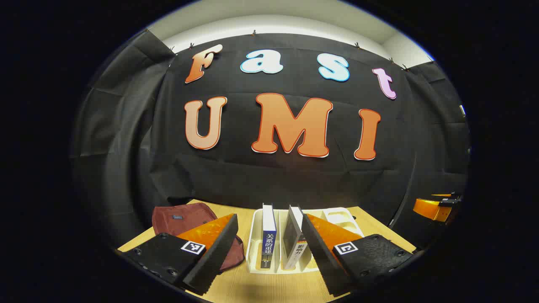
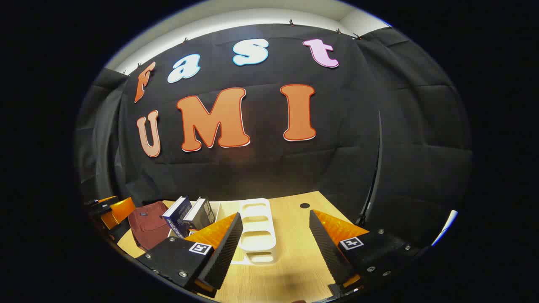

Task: Open the schoolbag, grab two books from the bookshelf and put them into the schoolbag.

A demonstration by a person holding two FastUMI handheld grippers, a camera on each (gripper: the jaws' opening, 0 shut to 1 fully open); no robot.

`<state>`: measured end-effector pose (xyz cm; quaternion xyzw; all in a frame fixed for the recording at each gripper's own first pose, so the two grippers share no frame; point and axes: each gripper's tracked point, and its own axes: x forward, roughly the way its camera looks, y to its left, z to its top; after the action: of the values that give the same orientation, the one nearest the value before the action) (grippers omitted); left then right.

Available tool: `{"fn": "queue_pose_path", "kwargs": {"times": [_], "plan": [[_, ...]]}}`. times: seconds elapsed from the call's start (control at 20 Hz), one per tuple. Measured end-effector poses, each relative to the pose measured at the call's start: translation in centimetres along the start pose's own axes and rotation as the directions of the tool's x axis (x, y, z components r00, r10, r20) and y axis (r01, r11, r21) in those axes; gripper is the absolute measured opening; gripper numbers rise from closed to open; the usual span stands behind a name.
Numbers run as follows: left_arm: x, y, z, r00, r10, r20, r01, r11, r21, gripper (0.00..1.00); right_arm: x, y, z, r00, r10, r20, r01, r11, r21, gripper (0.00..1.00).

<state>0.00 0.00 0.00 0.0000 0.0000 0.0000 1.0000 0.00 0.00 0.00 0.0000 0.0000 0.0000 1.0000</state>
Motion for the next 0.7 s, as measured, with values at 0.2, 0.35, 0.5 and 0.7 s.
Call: {"fn": "queue_pose_path", "kwargs": {"times": [0.2,0.35,0.5,0.7], "plan": [[-0.3,1.7,0.4,1.000,0.027,0.014,-0.027,1.000,-0.004,0.95,0.2,0.9,-0.9,1.000,0.012,-0.005,-0.012,1.000,0.001,0.94],[-0.6,2.8,-0.3,0.999,0.044,0.001,-0.043,0.999,-0.023,0.95,0.6,1.8,-1.9,0.999,0.031,-0.036,-0.031,0.999,-0.011,0.94],[-0.7,4.5,-0.6,0.998,0.070,-0.005,-0.070,0.997,-0.022,0.95,1.0,2.4,-2.2,0.998,0.036,-0.047,-0.036,0.999,-0.002,0.94],[-0.3,5.5,-0.5,0.998,0.070,0.000,-0.070,0.995,-0.064,0.95,1.6,3.7,-1.5,0.999,0.045,-0.031,-0.046,0.999,-0.023,0.94]]}}
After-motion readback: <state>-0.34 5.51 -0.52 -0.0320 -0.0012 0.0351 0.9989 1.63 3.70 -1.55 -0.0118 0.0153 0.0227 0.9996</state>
